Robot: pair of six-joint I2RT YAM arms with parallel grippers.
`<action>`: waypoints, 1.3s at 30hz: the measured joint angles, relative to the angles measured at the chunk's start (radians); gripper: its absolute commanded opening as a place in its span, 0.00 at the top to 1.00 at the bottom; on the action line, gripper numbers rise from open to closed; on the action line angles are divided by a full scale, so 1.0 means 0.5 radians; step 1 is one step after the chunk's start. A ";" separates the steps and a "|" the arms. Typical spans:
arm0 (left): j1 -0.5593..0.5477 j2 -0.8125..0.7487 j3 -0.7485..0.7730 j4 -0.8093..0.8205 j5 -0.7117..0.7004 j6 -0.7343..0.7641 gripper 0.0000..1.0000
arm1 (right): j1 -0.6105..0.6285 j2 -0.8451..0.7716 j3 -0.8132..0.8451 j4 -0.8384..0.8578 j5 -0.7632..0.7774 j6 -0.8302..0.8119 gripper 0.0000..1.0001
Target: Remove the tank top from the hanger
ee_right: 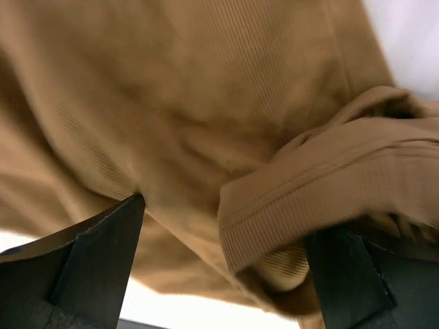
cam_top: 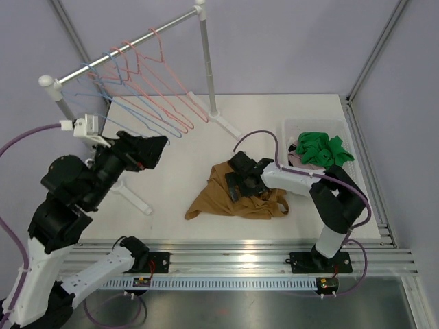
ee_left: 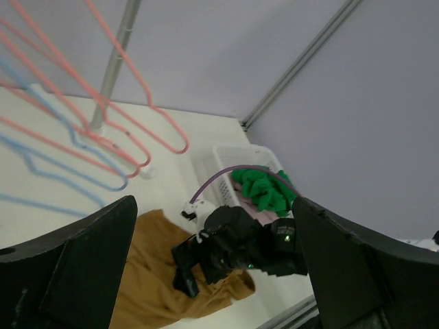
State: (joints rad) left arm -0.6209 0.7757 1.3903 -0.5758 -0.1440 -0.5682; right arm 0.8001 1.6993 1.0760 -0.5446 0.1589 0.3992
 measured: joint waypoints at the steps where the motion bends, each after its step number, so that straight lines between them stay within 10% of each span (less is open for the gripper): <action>1: 0.000 -0.075 -0.047 -0.059 -0.025 0.021 0.01 | 0.000 0.050 0.000 0.006 0.003 0.001 0.04; 8: 0.000 -0.562 -0.221 -0.391 -0.158 0.177 0.01 | 0.000 0.199 0.055 0.097 -0.004 -0.018 0.99; 20: 0.004 -1.290 -1.193 -0.313 -0.426 0.510 0.01 | -0.001 -0.084 0.331 -0.224 0.079 -0.040 1.00; 39: 0.034 -1.522 -1.215 -0.237 -0.742 0.544 0.01 | -0.964 -0.522 1.862 -1.028 0.809 -0.236 1.00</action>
State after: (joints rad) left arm -0.6037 0.0147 0.7826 -0.6945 -0.5152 -0.2962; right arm 0.3180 1.4384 2.0071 -1.0588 0.5636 0.2813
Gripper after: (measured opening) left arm 0.988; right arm 0.036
